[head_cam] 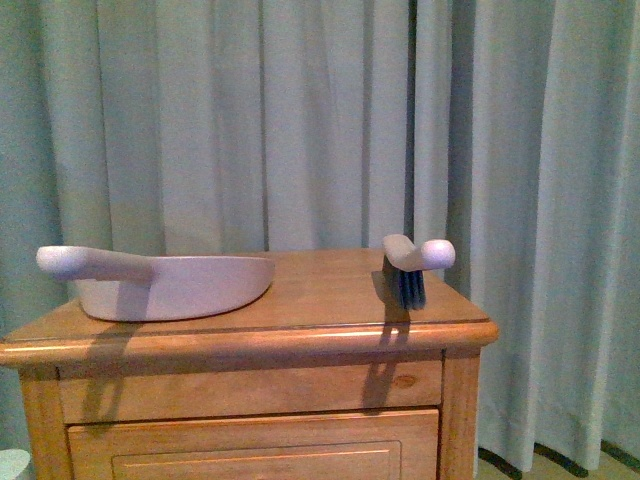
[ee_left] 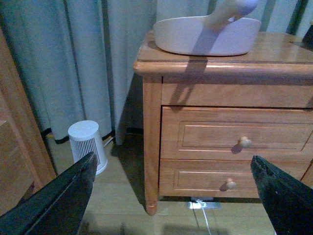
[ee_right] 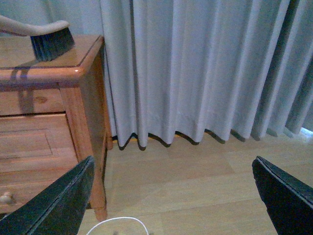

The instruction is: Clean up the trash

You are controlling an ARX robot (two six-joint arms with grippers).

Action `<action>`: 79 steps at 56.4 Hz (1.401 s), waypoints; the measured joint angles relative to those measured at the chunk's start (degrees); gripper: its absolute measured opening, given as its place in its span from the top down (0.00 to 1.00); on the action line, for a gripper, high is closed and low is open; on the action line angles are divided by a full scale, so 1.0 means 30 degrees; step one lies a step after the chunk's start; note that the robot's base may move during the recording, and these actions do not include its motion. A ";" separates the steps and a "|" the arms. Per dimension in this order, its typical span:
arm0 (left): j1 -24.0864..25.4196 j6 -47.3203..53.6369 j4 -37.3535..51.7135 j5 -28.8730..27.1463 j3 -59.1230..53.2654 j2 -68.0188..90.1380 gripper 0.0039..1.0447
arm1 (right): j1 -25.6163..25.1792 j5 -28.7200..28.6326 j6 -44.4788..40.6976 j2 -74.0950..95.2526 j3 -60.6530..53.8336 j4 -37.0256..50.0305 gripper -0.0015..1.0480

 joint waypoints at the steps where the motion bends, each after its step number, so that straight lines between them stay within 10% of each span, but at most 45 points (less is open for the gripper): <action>1: 0.0000 0.0000 0.0000 0.0000 0.0000 0.0000 0.07 | 0.0000 -0.0007 0.0000 0.0000 0.0000 0.0000 0.07; 49: 0.0102 -0.3585 -0.2696 0.0430 0.1100 0.2484 0.07 | -0.0007 -0.0007 0.0000 -0.0007 0.0000 0.0000 0.07; 63: 0.0466 -0.1785 0.0182 0.1654 0.6798 1.0615 0.07 | -0.0007 -0.0007 0.0007 -0.0007 0.0000 0.0000 0.07; 79: -0.3395 0.2936 -0.2113 -0.0430 1.6152 1.9751 0.07 | -0.0007 -0.0007 0.0007 -0.0007 0.0000 0.0000 0.07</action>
